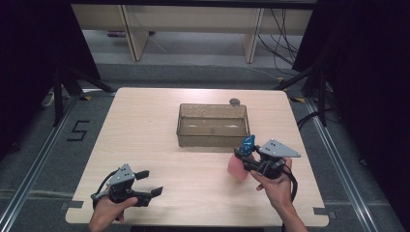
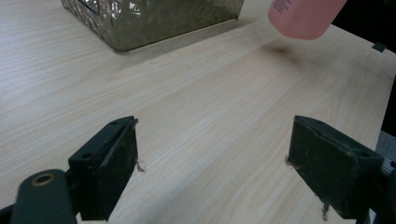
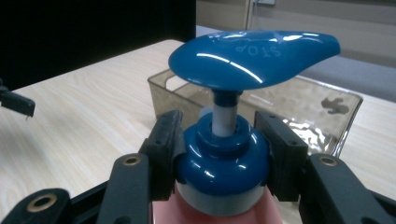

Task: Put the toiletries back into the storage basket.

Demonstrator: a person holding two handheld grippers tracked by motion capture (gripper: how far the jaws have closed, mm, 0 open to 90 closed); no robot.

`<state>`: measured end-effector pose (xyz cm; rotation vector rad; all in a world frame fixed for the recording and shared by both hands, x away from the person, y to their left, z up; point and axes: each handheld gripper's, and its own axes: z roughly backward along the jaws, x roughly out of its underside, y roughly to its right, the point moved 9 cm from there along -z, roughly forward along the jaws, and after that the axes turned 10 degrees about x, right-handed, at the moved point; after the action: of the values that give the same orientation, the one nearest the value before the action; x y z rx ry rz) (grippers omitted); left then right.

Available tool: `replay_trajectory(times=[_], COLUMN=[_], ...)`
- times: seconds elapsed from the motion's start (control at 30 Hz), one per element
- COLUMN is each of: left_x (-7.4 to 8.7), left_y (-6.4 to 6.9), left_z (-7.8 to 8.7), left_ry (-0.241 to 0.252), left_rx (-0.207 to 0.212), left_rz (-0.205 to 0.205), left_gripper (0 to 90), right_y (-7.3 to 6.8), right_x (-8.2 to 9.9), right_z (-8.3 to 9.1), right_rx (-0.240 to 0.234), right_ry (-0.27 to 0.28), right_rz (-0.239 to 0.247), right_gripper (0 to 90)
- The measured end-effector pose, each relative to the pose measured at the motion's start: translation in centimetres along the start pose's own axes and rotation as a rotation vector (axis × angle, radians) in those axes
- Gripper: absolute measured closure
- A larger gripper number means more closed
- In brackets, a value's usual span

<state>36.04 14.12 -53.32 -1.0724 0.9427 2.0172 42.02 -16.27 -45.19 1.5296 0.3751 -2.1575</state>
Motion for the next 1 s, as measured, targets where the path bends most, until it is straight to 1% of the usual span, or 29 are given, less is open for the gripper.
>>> replay_trajectory(times=[0.03,0.07,0.1,0.13,0.17,0.2,0.23,0.27,0.33,0.37,0.4,0.43,0.47,0.5,0.53,0.57,0.6,0.63,0.67,0.7,0.77,0.8,0.9,0.93,1.0], left_x=[0.0,0.0,0.0,0.0,0.0,0.0,0.0,0.0,0.0,0.0,0.0,0.0,0.0,0.0,0.0,0.0,0.0,0.0,0.0,0.0,0.0,0.0,0.0,0.0,0.0], left_y=[0.0,0.0,0.0,0.0,0.0,0.0,0.0,-0.1,-0.1,0.0,0.0,0.0,0.0,0.0,0.0,0.0,0.0,-0.1,-0.1,-0.1,-0.1,0.0,-0.1,-0.1,-0.1], left_z=[0.0,0.0,0.0,0.0,0.0,0.0,0.0,0.0,0.1,0.0,0.0,0.0,0.0,0.0,0.0,0.0,0.0,0.1,0.1,0.1,0.1,0.1,0.2,0.1,0.1], left_ry=[0.002,-0.005,0.001,0.001,0.006,0.003,0.003,0.0,-0.006,0.0,0.001,0.004,0.006,0.006,0.004,0.004,0.003,-0.002,-0.003,-0.001,-0.004,0.004,-0.003,0.003,0.004], left_rx=[0.006,-0.003,0.005,0.005,0.0,0.007,0.007,-0.001,-0.007,0.006,0.005,0.004,0.001,0.001,0.004,0.004,0.007,-0.007,-0.006,-0.006,-0.007,-0.008,-0.008,-0.009,-0.01], left_rz=[-0.004,-0.002,-0.004,-0.004,0.004,-0.006,-0.006,-0.003,-0.002,-0.007,-0.007,-0.001,0.002,0.002,-0.001,-0.001,-0.007,0.003,0.0,0.001,-0.001,0.011,0.0,0.01,0.012], left_gripper=[15.4,15.4,15.4,15.3,15.3,15.4,15.3,15.3,15.3,15.4,15.3,15.4,15.4,15.4,15.4,15.4,15.4,15.4,15.4,15.4,15.4,15.4,15.4,15.4,15.4], right_y=[0.0,0.0,0.1,0.1,0.1,0.2,0.2,0.2,0.6,0.4,0.5,0.5,0.8,0.6,0.7,0.7,0.9,0.8,0.9,0.9,1.1,1.5,1.7,1.9,2.1], right_x=[-0.3,-0.6,-0.8,-1.2,-1.2,-1.7,-1.7,-2.1,-2.5,-2.6,-2.8,-2.8,-2.9,-3.1,-3.0,-3.0,-3.2,-3.3,-3.3,-3.3,-3.5,-3.9,-4.3,-4.7,-4.9], right_z=[-0.1,-0.1,-0.2,-0.4,-0.4,-0.5,-0.5,-0.7,-0.9,-1.0,-1.1,-1.2,-1.3,-1.5,-1.6,-1.6,-1.8,-1.9,-2.0,-2.0,-2.1,-2.3,-2.3,-2.4,-2.5], right_rx=[-0.003,0.0,0.006,-0.011,-0.011,-0.004,-0.004,-0.01,0.006,0.002,0.005,0.0,0.009,-0.004,0.006,0.006,0.013,-0.004,0.007,0.007,0.011,0.016,0.019,0.025,0.027], right_ry=[0.01,0.008,0.007,0.024,0.024,0.022,0.022,0.025,0.025,0.023,0.029,0.014,0.025,0.027,0.014,0.014,0.032,0.024,0.012,0.012,0.015,0.026,0.03,0.037,0.031], right_rz=[0.001,-0.007,-0.014,-0.007,-0.007,0.004,0.004,0.0,0.021,-0.007,0.009,-0.004,0.019,-0.002,-0.013,-0.013,0.0,-0.003,-0.015,-0.015,-0.013,0.005,-0.003,0.002,0.003], right_gripper=[53.4,53.4,53.4,53.4,53.4,53.4,53.4,53.5,53.5,53.5,53.5,53.5,53.5,53.5,53.5,53.5,53.4,53.5,53.5,53.5,53.5,53.5,53.5,53.5,53.5])
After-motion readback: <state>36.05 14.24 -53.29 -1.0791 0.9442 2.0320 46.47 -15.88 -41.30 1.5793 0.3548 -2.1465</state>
